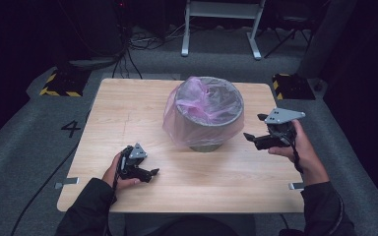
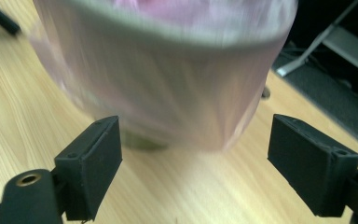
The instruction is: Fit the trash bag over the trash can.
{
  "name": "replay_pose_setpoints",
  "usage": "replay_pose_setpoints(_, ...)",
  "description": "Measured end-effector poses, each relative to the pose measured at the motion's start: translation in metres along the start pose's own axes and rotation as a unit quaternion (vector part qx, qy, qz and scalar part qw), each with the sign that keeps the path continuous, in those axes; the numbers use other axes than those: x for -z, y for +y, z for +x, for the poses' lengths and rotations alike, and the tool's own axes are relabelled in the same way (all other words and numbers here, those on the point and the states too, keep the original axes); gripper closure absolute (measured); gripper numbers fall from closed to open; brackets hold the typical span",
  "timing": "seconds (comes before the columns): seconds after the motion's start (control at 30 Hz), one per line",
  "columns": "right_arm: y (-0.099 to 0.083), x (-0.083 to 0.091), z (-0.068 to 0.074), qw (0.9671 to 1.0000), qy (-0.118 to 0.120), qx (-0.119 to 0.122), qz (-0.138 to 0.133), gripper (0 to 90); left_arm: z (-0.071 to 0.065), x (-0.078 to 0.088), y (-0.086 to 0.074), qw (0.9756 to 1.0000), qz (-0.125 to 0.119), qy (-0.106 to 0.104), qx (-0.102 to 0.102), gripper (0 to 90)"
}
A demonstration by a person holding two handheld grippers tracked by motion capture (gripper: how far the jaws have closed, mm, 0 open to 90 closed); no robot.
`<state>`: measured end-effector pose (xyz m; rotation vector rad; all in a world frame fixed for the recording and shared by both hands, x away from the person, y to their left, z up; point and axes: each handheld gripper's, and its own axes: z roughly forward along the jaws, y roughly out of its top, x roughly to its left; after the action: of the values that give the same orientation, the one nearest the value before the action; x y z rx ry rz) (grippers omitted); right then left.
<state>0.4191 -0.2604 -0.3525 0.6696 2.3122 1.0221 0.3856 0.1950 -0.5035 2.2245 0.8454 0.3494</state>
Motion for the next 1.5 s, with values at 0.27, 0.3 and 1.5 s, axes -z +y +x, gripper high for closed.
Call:
replay_pose_setpoints(0.27,-0.046,-0.018,0.005,0.9988,0.003,-0.004,0.049,17.5,0.000,0.000,0.000,1.0000,0.000,0.000,0.000,14.5)
replay_pose_setpoints(0.3,-0.046,-0.018,0.005,0.9988,0.003,-0.004,0.049,17.5,0.000,0.000,0.000,1.0000,0.000,0.000,0.000,14.5)
replay_pose_setpoints(1.5,-0.161,-0.040,0.013,0.9874,0.025,-0.144,0.060,14.3,0.000,0.000,0.000,1.0000,-0.001,0.001,-0.001,14.3)
